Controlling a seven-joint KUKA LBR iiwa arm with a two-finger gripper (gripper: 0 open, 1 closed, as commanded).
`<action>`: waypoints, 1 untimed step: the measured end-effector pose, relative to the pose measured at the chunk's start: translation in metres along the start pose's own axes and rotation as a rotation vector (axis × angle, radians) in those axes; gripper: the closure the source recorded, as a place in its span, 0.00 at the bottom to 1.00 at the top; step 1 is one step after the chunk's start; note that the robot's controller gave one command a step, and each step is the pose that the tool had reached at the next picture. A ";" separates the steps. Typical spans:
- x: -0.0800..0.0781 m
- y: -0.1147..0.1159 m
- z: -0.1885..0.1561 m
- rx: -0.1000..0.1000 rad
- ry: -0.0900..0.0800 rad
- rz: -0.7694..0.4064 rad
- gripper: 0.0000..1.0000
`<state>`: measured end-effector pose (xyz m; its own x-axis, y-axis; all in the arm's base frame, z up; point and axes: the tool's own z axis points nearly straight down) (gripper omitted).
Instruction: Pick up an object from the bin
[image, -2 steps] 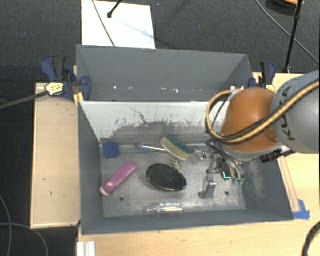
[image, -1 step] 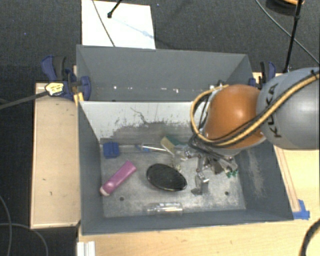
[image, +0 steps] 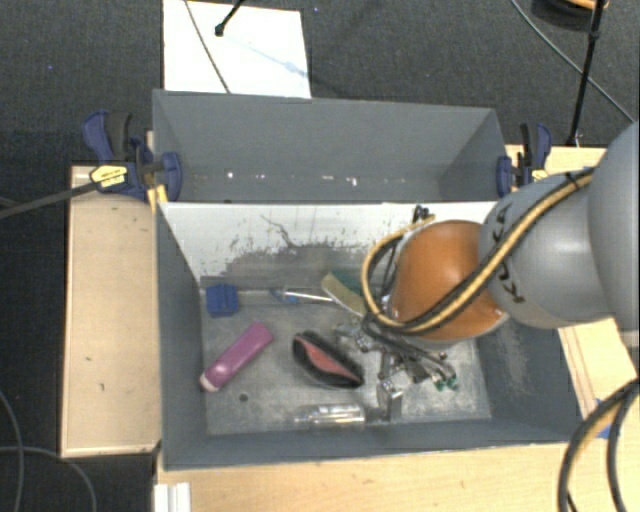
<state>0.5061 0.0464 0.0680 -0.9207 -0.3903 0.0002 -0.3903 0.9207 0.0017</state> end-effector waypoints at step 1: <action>0.018 0.004 -0.106 0.005 -0.008 -0.118 0.00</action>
Offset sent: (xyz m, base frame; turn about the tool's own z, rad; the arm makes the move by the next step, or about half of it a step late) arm -0.0195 -0.0030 0.1018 -0.1196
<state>0.4883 0.0433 0.1742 -0.8683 -0.4960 -0.0078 -0.4960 0.8683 -0.0035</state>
